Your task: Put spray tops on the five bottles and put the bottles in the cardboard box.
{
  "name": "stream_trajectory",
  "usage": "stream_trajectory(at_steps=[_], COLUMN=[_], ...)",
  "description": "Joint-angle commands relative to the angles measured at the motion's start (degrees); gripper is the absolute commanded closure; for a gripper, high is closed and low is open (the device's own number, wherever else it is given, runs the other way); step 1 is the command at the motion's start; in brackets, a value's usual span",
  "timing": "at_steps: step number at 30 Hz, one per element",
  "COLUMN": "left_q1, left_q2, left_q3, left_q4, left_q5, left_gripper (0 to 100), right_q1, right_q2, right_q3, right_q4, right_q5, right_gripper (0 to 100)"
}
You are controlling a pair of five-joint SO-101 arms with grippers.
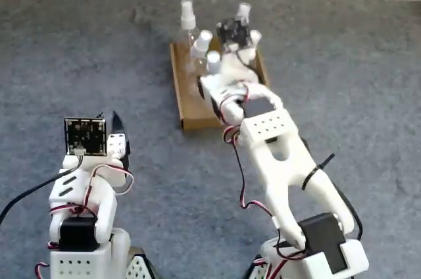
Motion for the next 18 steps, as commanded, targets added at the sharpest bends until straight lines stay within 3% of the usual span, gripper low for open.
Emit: stream_trajectory(at_steps=[1,18], left_q1=[1.5,1.5], left_q2=[0.0,0.0], left_q3=[-0.1,-0.1], left_q4=[-1.3,-1.2], left_q5=[-0.3,-0.3], left_gripper=[99,99], right_q1=[0.8,0.7], right_q2=[-3.4,-3.1], right_q3=[0.9,5.0], right_q4=[-4.4,-6.3], right_q5=[0.4,-3.5], right_gripper=[99.5,99.5])
